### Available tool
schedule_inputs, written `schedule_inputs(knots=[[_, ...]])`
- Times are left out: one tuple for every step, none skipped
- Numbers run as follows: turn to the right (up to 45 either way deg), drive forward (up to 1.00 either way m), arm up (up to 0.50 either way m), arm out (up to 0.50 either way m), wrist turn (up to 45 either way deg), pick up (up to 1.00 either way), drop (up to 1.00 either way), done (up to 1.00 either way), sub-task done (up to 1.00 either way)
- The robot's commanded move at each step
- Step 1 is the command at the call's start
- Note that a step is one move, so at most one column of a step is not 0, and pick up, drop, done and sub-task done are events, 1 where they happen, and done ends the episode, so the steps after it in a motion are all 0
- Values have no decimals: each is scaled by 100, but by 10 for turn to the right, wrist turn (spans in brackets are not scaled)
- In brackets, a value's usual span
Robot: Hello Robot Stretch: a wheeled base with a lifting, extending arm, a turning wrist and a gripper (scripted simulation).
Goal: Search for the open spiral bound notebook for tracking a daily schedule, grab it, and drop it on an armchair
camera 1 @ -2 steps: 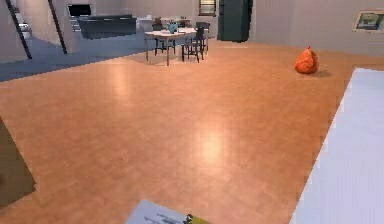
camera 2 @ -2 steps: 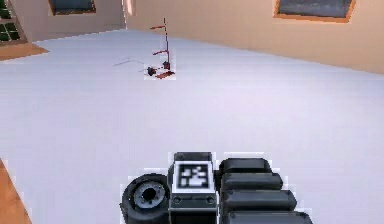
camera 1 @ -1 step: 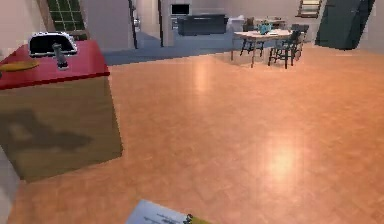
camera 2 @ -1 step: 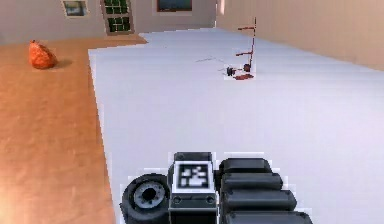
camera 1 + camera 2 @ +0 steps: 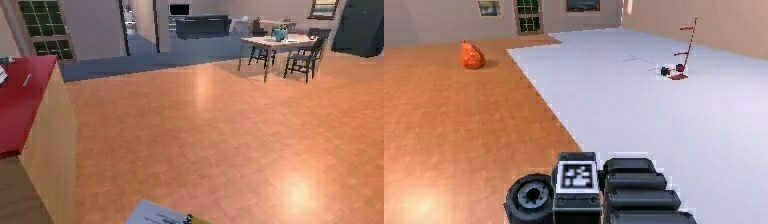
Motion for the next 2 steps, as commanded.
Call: schedule_inputs(knots=[[0,100,0,0,0,0,0,0,0],[0,100,0,0,0,0,0,0,0]])
